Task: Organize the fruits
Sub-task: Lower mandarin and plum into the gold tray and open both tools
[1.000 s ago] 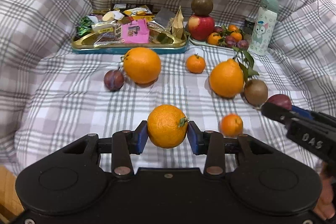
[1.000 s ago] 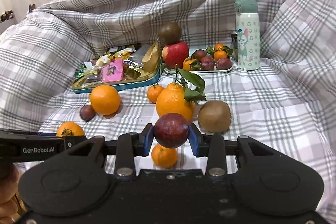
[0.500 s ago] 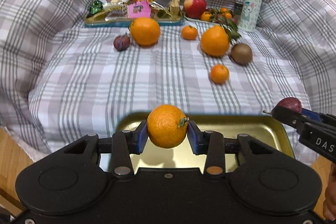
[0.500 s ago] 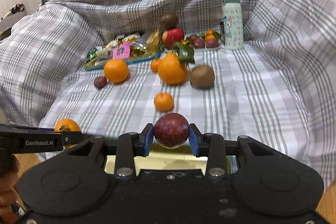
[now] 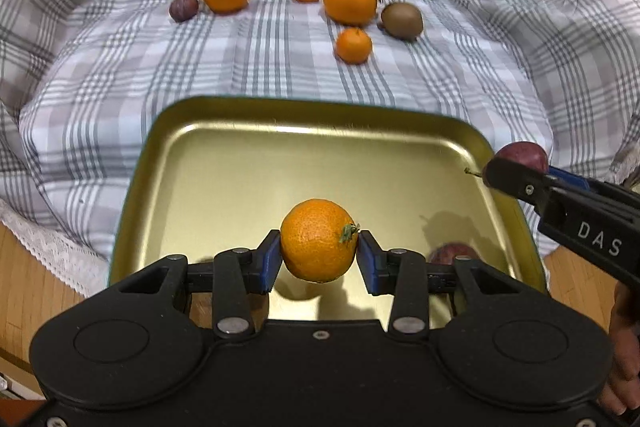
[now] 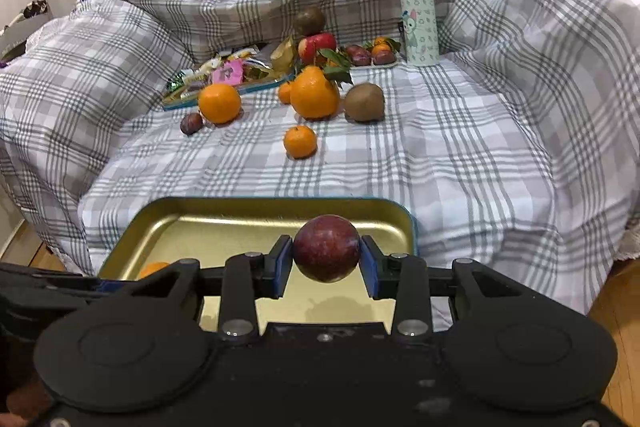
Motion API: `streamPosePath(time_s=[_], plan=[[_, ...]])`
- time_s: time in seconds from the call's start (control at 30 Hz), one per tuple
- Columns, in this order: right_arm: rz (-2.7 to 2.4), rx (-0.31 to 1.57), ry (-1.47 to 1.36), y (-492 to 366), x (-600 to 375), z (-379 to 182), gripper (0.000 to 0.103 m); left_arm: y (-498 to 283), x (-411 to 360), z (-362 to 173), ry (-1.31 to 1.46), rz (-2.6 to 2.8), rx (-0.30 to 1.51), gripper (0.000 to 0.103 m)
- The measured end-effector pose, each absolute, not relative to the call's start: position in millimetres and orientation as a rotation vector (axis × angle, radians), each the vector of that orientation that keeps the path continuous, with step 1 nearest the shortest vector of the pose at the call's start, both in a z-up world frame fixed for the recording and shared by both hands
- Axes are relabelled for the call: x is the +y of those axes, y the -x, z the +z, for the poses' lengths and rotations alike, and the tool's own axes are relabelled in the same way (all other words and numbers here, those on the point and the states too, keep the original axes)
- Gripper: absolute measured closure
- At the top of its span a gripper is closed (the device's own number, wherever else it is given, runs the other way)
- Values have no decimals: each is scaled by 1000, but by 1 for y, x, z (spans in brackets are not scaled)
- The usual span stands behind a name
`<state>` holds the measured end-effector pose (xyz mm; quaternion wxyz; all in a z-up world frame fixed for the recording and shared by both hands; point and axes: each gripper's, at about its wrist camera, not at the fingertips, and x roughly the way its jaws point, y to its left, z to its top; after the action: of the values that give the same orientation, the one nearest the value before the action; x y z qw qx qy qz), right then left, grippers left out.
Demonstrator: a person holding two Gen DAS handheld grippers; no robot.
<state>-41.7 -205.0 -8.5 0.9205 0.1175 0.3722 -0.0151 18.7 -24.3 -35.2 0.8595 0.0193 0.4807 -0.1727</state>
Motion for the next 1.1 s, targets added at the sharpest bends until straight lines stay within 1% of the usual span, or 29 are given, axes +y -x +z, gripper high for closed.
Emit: streamPosePath(time_s=[0.4, 0.6, 1.1], plan=[[-70, 853, -238, 38, -209, -32, 65, -16, -25, -45, -60, -378, 1056, 55], [-68, 869, -231, 37, -207, -35, 65, -12, -25, -36, -55, -389, 1005, 55], [-72, 911, -242, 34, -207, -41, 65, -12, -23, -34, -64, -344, 1008, 55]])
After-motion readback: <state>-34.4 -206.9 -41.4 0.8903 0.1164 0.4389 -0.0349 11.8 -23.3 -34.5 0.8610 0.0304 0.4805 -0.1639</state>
